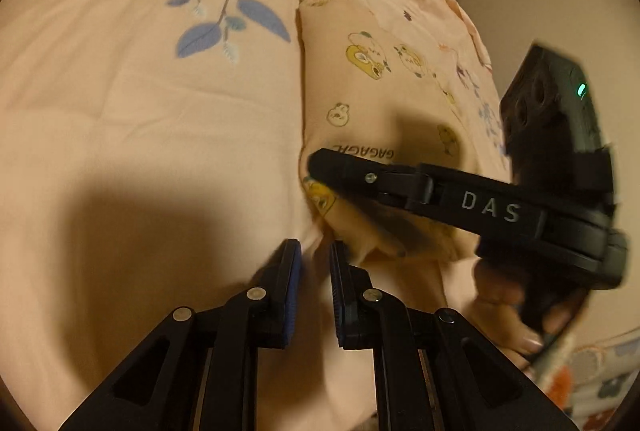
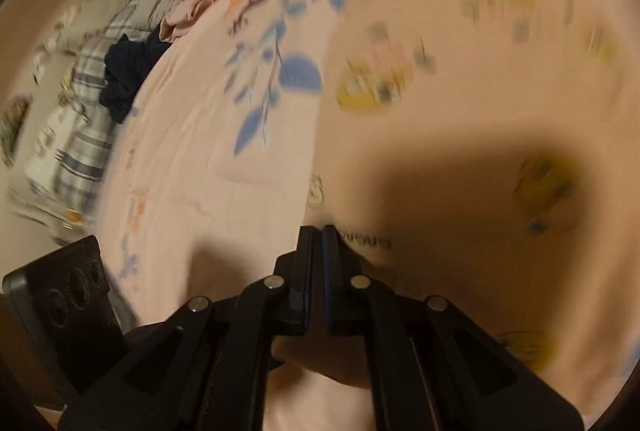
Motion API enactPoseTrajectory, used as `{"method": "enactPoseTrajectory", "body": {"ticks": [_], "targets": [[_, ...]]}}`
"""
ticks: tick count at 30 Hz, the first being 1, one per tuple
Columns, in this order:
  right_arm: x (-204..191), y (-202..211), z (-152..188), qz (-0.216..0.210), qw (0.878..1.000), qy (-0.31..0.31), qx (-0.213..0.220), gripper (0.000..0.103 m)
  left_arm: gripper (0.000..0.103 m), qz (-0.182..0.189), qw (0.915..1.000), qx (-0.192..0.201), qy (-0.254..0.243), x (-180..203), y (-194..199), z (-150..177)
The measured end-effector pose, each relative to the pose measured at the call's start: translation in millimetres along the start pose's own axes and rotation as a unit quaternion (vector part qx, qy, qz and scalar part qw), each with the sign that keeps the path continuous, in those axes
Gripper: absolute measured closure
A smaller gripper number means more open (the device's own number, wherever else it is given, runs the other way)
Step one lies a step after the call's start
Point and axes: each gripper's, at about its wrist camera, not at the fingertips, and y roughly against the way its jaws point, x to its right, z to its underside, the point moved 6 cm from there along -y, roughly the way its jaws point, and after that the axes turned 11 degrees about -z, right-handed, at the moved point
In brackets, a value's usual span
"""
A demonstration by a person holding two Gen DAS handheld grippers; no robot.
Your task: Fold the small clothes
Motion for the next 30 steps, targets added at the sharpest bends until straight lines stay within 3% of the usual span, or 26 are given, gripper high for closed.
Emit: {"method": "enactPoseTrajectory", "body": {"ticks": [2,5,8,10,12,15,21,27,30], "targets": [[1,5,3,-0.009,1.000,-0.002,0.009,0.103,0.092,0.000,1.0000,-0.003,0.001,-2,5,0],[-13,21,3,-0.016,1.000,0.008,0.015,0.092,0.092,-0.023,0.9996,0.012,-0.013,-1,16,-5],[-33,33,4,0.007,0.998,0.051,0.031,0.092,0.092,-0.043,0.9977,0.044,-0.027,1,30,-11],[-24,23,11,0.017,0.999,0.036,0.015,0.092,0.092,-0.055,0.9961,0.063,-0.027,0,38,-15],[-15,8,31,-0.002,1.000,0.027,-0.013,0.096,0.092,-0.050,0.9965,0.062,-0.025,-3,39,-16],[-19,13,48,0.008,0.999,0.049,0.014,0.096,0.092,-0.043,0.9979,0.046,-0.013,-5,29,-20],[-20,27,68,0.002,0.999,0.036,-0.023,0.093,0.092,-0.033,0.9982,0.045,-0.021,7,22,-26],[-18,82,45,0.020,0.997,0.049,0.061,0.090,0.092,-0.012,0.9964,0.062,-0.056,45,11,-48],[7,104,16,0.068,0.990,0.032,0.117,0.086,0.092,0.022,0.9990,0.001,-0.040,50,-16,-39]]}}
